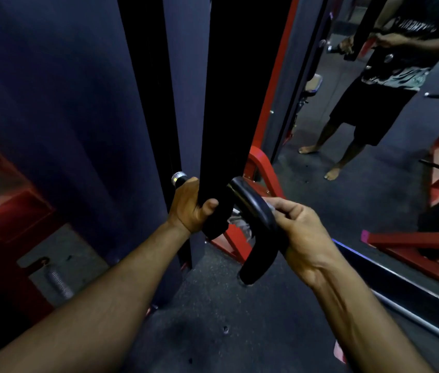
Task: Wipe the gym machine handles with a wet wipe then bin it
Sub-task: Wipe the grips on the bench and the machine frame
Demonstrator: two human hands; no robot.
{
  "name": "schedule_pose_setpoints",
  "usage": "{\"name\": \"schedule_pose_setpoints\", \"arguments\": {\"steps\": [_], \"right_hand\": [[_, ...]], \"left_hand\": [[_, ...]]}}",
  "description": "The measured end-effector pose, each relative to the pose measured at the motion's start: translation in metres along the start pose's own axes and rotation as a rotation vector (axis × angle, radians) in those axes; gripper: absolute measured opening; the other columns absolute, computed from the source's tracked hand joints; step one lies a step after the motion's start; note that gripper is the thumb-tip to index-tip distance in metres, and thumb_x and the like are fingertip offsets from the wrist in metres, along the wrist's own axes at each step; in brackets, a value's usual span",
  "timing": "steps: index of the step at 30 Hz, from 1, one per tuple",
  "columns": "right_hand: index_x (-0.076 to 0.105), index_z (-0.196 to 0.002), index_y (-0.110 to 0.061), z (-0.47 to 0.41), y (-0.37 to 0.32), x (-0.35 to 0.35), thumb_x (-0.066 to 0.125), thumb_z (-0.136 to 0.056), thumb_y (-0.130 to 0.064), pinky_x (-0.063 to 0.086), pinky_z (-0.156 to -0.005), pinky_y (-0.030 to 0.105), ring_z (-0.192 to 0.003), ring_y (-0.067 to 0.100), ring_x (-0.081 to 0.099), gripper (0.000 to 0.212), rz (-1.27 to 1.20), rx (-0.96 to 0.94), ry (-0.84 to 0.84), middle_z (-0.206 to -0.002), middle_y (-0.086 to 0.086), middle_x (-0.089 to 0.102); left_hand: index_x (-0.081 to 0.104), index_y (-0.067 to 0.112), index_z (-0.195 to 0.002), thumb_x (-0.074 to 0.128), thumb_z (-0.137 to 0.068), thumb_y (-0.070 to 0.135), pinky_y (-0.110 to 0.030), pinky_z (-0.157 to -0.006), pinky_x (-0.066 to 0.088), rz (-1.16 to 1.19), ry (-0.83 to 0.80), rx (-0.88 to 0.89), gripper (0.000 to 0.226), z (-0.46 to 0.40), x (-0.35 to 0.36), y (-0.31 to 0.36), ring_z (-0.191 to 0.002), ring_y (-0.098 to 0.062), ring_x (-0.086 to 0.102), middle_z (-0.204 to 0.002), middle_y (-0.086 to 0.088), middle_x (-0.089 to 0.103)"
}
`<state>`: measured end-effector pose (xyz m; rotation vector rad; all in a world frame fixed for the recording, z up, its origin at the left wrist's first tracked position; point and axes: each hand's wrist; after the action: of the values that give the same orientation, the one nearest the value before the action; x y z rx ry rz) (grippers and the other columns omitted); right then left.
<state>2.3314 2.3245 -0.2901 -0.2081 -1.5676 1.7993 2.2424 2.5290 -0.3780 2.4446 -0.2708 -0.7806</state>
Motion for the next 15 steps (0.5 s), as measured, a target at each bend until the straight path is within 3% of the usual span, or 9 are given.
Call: {"name": "schedule_pose_setpoints", "arguments": {"steps": [3,6,8,11,13,15], "right_hand": [[0.069,-0.106,0.0,0.001,-0.002,-0.004,0.051,-0.096,0.0,0.057,-0.062,0.025,-0.066,0.015,0.067,0.021,0.03,0.061,-0.079,-0.082,0.013,0.072],[0.063,-0.118,0.0,-0.013,-0.019,0.01,0.045,-0.101,-0.005,0.059,-0.083,0.041,-0.088,0.03,0.07,0.026,-0.023,0.18,-0.163,-0.107,0.026,0.071],[0.061,-0.111,-0.003,-0.018,-0.033,0.023,0.042,-0.104,-0.008,0.061,-0.073,0.043,-0.094,0.041,0.07,0.021,-0.081,0.234,-0.202,-0.11,0.032,0.067],[0.056,-0.099,-0.007,-0.022,-0.039,0.032,0.046,-0.105,-0.011,0.06,-0.072,0.045,-0.108,0.052,0.063,0.012,-0.052,0.245,-0.17,-0.111,0.036,0.063],[0.056,-0.096,-0.009,-0.021,-0.036,0.031,0.048,-0.104,-0.011,0.058,-0.075,0.043,-0.105,0.049,0.063,0.011,-0.056,0.229,-0.167,-0.102,0.031,0.065],[0.058,-0.098,-0.008,-0.019,-0.037,0.031,0.051,-0.104,-0.014,0.059,-0.071,0.041,-0.091,0.04,0.069,0.011,-0.058,0.228,-0.154,-0.094,0.026,0.069]], "left_hand": [[0.051,-0.007,-0.057,0.013,-0.091,0.084,-0.031,-0.052,0.032,-0.003,-0.004,-0.01,0.104,0.0,0.001,0.002,-0.062,-0.02,0.047,-0.055,-0.02,0.054],[0.056,-0.006,-0.061,0.015,-0.089,0.087,-0.046,-0.051,0.046,0.023,-0.038,-0.057,0.105,0.001,0.001,-0.006,-0.059,-0.024,0.059,-0.059,-0.018,0.059],[0.064,0.003,-0.07,0.019,-0.086,0.089,-0.054,-0.057,0.052,0.075,-0.062,-0.101,0.098,0.0,0.0,-0.002,-0.064,-0.034,0.066,-0.067,-0.015,0.067],[0.062,0.024,-0.087,0.018,-0.088,0.087,-0.048,-0.062,0.056,0.128,-0.032,-0.064,0.077,-0.003,-0.005,0.009,-0.07,-0.023,0.068,-0.075,0.0,0.068],[0.061,0.026,-0.091,0.019,-0.088,0.087,-0.047,-0.062,0.056,0.151,-0.042,-0.054,0.074,-0.005,-0.005,0.013,-0.07,-0.018,0.066,-0.073,0.001,0.068],[0.064,0.026,-0.084,0.02,-0.087,0.088,-0.042,-0.063,0.056,0.165,-0.039,-0.084,0.076,-0.005,-0.005,0.017,-0.07,-0.016,0.066,-0.07,-0.006,0.071]]}}
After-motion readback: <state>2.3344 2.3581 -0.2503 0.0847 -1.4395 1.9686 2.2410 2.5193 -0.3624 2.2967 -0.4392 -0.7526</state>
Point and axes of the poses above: each hand's wrist, its own z-axis away from the middle knuckle, its own x-axis out of the palm, y = z × x
